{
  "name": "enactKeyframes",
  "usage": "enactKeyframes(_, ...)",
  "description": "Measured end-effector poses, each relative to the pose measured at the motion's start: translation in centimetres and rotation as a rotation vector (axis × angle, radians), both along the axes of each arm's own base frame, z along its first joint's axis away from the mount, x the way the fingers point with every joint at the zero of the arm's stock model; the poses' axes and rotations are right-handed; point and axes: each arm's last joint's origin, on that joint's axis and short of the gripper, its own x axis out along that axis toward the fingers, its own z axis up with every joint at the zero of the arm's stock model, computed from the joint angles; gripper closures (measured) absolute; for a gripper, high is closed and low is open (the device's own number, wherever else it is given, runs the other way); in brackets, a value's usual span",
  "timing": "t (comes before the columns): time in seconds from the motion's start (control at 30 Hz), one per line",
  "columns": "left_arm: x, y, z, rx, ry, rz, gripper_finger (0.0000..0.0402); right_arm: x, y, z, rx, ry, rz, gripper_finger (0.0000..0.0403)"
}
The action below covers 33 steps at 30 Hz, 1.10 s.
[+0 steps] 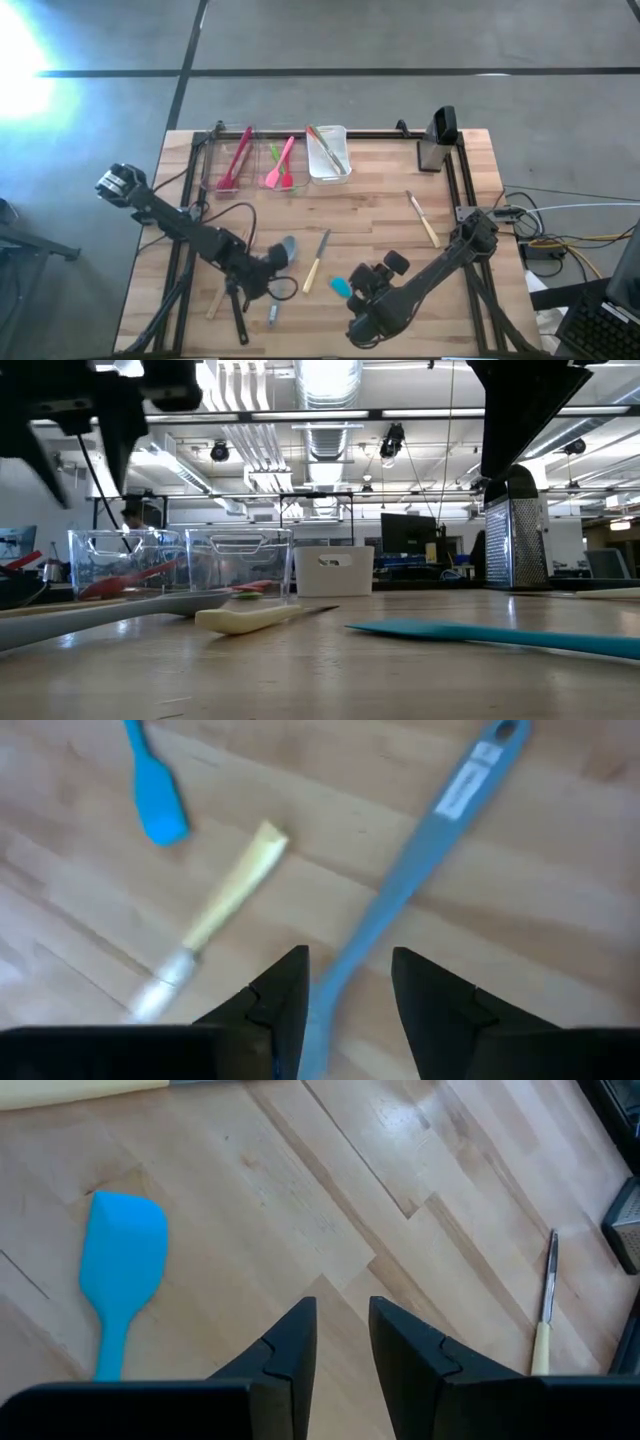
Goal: Pick & Place Kitchen Items
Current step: Put the gray serving spoon into the left transparent bin
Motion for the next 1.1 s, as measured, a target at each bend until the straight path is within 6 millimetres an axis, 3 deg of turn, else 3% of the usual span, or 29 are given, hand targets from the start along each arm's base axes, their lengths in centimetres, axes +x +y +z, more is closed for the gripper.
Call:
enactKeyframes(0.13,0.9,0.3,-0.6,0.068,0.000,-0.087,0.0254,0.0,0.0,0.0,0.001,0.001,0.000,0.0319)
enactKeyframes(0.47,2.0,0.2,-5.1,0.257,0.182,-0.329,0.0255,-0.1,0.0,0.0,0.016,0.006,-0.018,0.0305)
enactKeyframes(0.8,3.7,-0.6,-3.9,0.282,0.159,-0.418,0.0255,-0.1,0.0,0.0,0.018,0.006,-0.022,0.0316)
enactKeyframes(1.1,4.5,-0.4,-5.0,0.268,0.174,-0.428,0.0255,-0.1,0.0,0.0,0.014,0.006,-0.021,0.0312)
